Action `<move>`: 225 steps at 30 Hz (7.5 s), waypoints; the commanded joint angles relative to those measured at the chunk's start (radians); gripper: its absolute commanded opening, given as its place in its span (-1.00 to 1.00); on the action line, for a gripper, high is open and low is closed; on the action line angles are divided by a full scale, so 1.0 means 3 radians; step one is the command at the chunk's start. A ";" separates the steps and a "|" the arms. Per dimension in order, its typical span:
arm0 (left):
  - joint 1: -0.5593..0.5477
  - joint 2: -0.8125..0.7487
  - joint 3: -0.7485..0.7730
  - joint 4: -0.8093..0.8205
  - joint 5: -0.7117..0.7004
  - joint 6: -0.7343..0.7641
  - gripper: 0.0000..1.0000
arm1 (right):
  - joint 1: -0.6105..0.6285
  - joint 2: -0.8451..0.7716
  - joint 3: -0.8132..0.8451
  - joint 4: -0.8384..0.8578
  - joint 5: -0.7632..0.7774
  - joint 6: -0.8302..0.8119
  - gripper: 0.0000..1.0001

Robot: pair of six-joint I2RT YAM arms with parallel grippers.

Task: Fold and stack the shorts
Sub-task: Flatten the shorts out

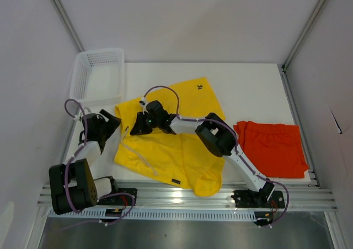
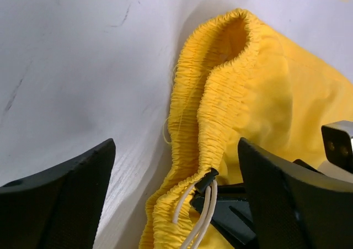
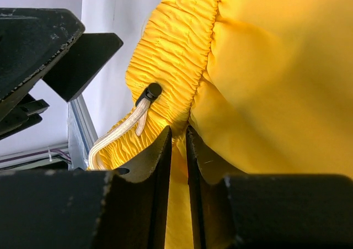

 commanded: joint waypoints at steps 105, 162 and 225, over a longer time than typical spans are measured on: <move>-0.0665 -0.0768 0.0109 -0.0724 0.0193 0.0266 0.54 | -0.1000 -0.5806 -0.4999 -0.1924 0.1506 0.0870 -0.17; -0.0983 0.0740 0.0324 0.0165 0.0116 0.0225 0.19 | -0.2509 -0.5034 -0.4999 -0.1126 0.0171 -0.0096 0.07; -0.0906 0.0751 0.0257 0.0268 0.0239 0.0240 0.17 | -0.1829 -0.5070 -0.5178 -0.0303 0.0673 0.0579 -0.82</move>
